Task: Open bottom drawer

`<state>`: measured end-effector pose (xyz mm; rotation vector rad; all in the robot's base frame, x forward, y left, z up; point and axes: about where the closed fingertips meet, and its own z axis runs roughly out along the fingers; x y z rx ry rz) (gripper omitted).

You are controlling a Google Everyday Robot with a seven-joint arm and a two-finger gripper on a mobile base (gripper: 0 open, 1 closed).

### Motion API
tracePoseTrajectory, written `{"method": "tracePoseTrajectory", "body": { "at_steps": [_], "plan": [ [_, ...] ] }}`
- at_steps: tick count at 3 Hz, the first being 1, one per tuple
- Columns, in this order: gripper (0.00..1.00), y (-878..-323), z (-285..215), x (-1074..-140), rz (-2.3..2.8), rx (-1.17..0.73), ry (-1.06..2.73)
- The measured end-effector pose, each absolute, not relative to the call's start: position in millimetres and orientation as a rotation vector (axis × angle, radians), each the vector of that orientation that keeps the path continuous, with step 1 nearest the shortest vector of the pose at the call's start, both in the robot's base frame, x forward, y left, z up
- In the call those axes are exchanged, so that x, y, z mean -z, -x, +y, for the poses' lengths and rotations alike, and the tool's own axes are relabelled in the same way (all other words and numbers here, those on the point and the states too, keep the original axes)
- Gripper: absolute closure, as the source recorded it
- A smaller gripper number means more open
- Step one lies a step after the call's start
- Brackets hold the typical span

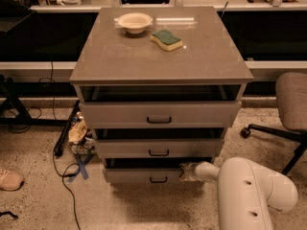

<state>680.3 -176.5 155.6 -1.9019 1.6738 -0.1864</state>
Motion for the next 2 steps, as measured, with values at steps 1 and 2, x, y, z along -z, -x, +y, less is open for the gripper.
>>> {"method": "tracePoseTrajectory", "body": {
  "at_steps": [1,2],
  "plan": [
    [1.00,-680.3,-176.3,-159.5,1.674,0.186,1.902],
    [1.00,-675.0,-178.6,-162.6,1.677,0.189,1.897]
  ]
}}
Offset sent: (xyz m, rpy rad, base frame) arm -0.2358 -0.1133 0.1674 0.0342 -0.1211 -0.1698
